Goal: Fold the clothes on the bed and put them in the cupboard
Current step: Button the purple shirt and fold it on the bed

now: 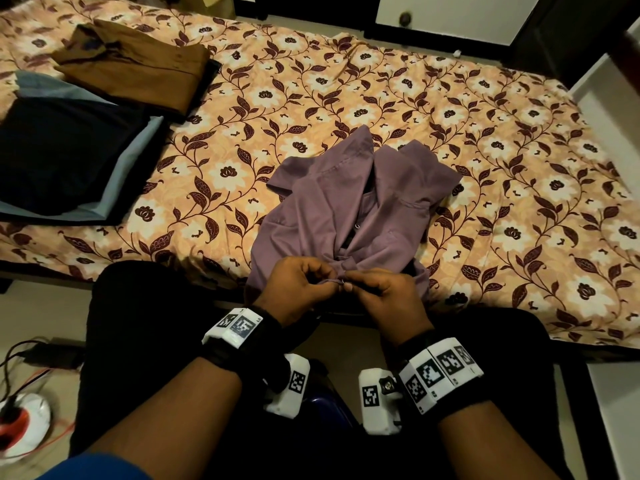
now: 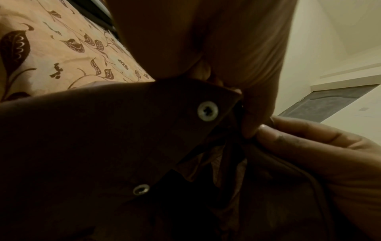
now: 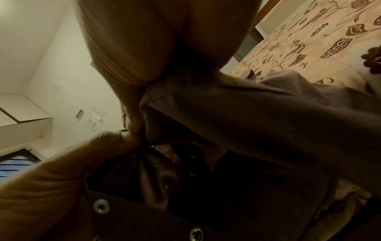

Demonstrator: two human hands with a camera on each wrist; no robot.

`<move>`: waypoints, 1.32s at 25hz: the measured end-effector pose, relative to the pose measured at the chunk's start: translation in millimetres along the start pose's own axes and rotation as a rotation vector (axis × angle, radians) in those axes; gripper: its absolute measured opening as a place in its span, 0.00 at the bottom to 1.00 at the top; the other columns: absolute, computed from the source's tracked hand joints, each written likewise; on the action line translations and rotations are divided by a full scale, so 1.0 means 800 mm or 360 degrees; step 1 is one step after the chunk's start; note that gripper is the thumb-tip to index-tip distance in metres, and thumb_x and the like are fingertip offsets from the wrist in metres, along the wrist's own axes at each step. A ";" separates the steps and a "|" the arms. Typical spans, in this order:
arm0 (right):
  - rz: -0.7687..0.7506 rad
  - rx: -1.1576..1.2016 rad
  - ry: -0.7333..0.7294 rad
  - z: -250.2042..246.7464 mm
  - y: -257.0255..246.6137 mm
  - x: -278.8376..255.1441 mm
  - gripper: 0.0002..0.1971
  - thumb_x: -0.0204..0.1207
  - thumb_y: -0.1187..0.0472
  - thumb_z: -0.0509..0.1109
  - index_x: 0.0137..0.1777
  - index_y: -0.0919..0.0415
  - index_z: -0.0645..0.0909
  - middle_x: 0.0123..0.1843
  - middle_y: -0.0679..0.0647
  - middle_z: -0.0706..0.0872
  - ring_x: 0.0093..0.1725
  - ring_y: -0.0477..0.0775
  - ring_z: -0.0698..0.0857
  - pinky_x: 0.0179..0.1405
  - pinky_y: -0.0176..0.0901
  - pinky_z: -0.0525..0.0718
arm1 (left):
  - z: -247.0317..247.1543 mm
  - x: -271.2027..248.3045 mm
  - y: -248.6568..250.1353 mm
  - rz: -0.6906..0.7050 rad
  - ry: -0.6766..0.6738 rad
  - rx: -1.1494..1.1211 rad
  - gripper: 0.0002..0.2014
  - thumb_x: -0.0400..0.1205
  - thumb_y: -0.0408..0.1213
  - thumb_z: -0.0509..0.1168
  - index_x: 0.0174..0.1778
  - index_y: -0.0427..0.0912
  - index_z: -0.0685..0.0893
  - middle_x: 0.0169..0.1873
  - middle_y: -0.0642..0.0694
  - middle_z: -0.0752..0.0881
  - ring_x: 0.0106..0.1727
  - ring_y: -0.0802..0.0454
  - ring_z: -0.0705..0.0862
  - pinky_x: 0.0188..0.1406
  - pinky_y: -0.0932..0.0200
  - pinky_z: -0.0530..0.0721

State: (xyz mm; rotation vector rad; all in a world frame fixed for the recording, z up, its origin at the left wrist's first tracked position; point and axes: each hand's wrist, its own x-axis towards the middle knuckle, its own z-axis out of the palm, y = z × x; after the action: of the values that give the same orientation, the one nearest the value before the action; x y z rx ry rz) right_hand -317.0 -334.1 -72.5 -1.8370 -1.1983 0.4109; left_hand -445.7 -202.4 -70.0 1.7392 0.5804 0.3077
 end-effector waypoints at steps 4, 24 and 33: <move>0.0008 -0.0210 0.0157 0.005 0.001 0.000 0.13 0.72 0.67 0.67 0.53 0.63 0.89 0.48 0.57 0.89 0.48 0.54 0.87 0.50 0.44 0.86 | 0.001 0.004 0.001 -0.0062 -0.0134 -0.0093 0.05 0.77 0.26 0.72 0.47 0.36 0.90 0.41 0.38 0.91 0.44 0.40 0.90 0.46 0.48 0.90; 0.0472 0.0207 -0.0055 -0.014 0.009 0.009 0.05 0.75 0.66 0.74 0.49 0.58 0.89 0.43 0.46 0.90 0.43 0.36 0.86 0.47 0.29 0.83 | -0.044 0.017 -0.014 -0.0402 0.0512 0.0207 0.15 0.81 0.25 0.61 0.45 0.42 0.92 0.39 0.47 0.91 0.41 0.50 0.88 0.51 0.49 0.89; 0.0852 -0.0310 -0.0319 -0.038 0.023 0.003 0.10 0.78 0.55 0.71 0.36 0.58 0.81 0.33 0.50 0.85 0.33 0.49 0.82 0.38 0.43 0.79 | -0.046 0.009 -0.019 -0.0191 0.0602 0.0113 0.04 0.80 0.33 0.71 0.46 0.42 0.92 0.40 0.48 0.92 0.43 0.51 0.90 0.53 0.46 0.89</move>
State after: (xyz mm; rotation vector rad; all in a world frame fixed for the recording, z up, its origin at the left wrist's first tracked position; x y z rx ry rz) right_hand -285.5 -349.7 -69.9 -2.3295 -0.8809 0.8149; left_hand -461.3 -165.4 -76.4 1.7155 0.9748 0.5423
